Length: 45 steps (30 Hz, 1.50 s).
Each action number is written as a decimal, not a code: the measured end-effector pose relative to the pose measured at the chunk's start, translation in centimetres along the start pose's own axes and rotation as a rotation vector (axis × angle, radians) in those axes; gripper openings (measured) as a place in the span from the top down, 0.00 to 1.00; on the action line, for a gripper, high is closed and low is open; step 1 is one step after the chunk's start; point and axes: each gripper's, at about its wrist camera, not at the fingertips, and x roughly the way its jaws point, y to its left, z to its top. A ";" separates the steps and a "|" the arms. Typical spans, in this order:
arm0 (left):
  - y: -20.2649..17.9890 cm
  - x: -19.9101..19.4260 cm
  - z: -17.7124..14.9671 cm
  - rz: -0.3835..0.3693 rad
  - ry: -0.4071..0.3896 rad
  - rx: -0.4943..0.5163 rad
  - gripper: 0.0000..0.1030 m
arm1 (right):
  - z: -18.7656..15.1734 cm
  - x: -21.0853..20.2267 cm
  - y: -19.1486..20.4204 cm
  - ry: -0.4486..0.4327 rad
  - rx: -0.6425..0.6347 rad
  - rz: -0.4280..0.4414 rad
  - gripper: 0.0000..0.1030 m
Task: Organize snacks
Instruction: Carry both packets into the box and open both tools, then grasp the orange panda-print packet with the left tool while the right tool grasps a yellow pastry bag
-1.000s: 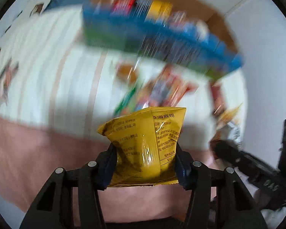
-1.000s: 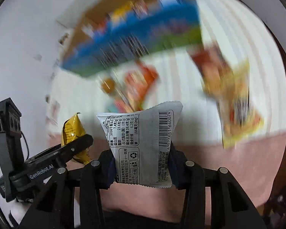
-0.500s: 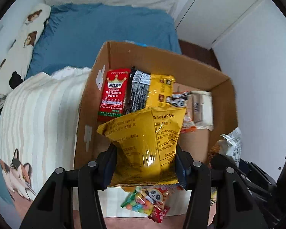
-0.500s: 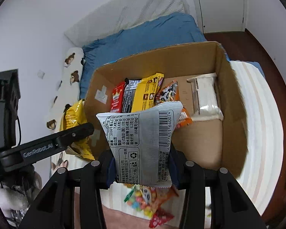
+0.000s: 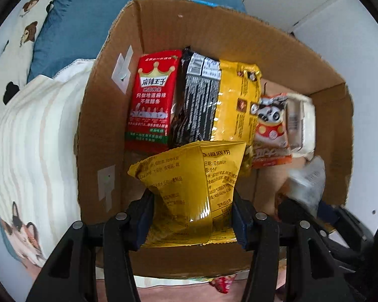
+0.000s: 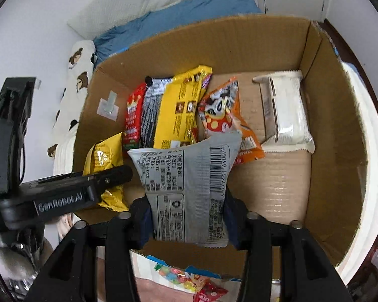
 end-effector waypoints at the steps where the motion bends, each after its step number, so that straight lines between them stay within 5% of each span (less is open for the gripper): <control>1: -0.1 0.0 -0.1 0.001 -0.005 0.006 0.49 | 0.2 0.1 -0.1 0.005 0.001 -0.012 0.19; 2: -0.1 0.0 -0.1 0.006 -0.005 0.005 0.45 | 0.3 0.1 -0.2 0.005 0.001 -0.024 0.07; 3: -0.1 -0.1 -0.1 0.008 -0.007 0.002 0.41 | 0.3 0.1 -0.3 0.005 -0.003 -0.034 0.07; 5: -0.2 -0.3 -0.1 0.020 -0.022 0.003 0.15 | 0.4 0.1 -0.5 0.012 -0.003 -0.050 0.07; 6: -0.2 -0.4 -0.2 0.024 -0.027 0.005 0.12 | 0.4 0.1 -0.5 0.014 -0.005 -0.055 0.07; 13: -0.8 -1.9 -0.9 0.018 -0.076 0.007 0.10 | -0.2 -0.8 -1.1 -0.008 -0.021 -0.106 0.06; 29: -3.0 -8.7 -8.4 0.125 -0.401 0.069 0.10 | -5.9 -7.3 -1.4 -0.200 -0.062 -0.195 0.06; 45: -5.5 -15.6 -16.8 0.108 -0.611 0.117 0.10 | -13.4 -16.5 0.2 -0.382 -0.096 -0.145 0.06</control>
